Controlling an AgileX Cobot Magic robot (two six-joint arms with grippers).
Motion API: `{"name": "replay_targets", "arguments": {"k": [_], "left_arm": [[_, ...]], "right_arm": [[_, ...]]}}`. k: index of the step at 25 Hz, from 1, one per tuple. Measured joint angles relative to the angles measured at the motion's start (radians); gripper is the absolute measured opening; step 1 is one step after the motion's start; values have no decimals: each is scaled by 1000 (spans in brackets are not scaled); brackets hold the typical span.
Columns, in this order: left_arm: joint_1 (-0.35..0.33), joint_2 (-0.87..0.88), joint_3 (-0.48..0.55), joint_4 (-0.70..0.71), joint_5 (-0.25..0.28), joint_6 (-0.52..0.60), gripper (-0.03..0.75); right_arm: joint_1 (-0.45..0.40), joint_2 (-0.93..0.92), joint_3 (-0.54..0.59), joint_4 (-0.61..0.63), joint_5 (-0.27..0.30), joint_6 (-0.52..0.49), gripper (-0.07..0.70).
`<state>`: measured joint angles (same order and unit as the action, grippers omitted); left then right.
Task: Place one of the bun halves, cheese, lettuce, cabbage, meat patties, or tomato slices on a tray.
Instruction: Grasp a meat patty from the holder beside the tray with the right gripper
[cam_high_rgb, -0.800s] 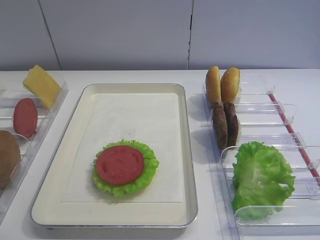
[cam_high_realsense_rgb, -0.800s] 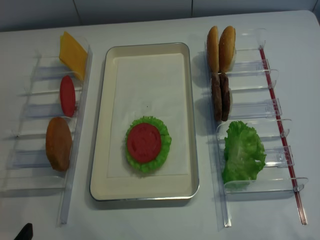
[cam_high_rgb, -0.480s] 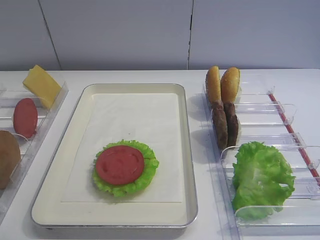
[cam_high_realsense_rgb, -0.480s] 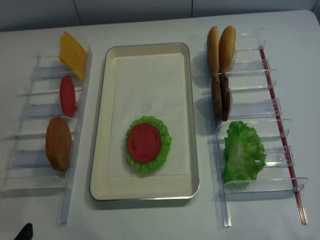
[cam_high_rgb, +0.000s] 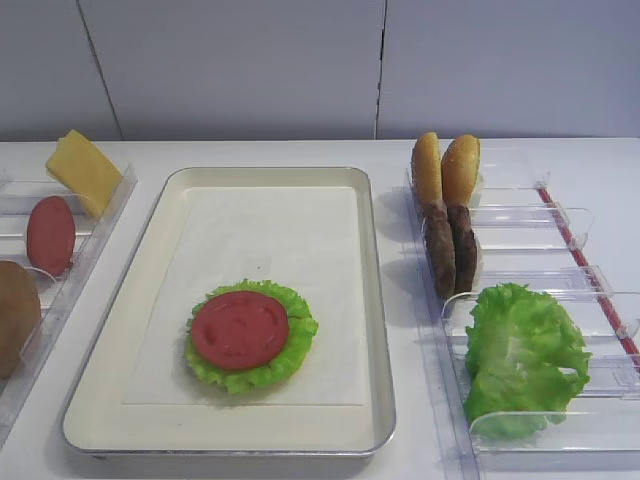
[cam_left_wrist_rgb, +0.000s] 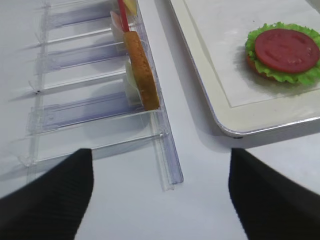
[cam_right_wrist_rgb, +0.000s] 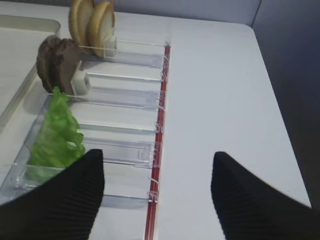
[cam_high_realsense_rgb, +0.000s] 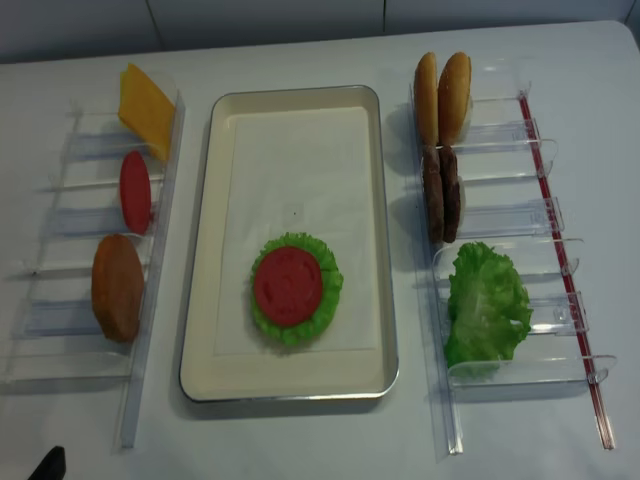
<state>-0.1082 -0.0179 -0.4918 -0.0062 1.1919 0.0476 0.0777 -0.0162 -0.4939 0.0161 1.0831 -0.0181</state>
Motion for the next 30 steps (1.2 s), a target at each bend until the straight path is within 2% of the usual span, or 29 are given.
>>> {"name": "replay_targets", "arguments": {"k": [5, 10, 13, 20, 24, 30], "left_arm": [[0, 0, 0, 0, 0, 0, 522], [0, 0, 0, 0, 0, 0, 522], [0, 0, 0, 0, 0, 0, 522], [0, 0, 0, 0, 0, 0, 513], [0, 0, 0, 0, 0, 0, 513], [0, 0, 0, 0, 0, 0, 513]], "right_arm": [[0, 42, -41, 80, -17, -97, 498], [0, 133, -120, 114, -16, -118, 498], [0, 188, -172, 155, 2, -137, 498], [0, 333, -258, 358, 76, -273, 498], [0, 418, -272, 446, 108, -314, 498], [0, 584, -272, 660, 171, -402, 498]]}}
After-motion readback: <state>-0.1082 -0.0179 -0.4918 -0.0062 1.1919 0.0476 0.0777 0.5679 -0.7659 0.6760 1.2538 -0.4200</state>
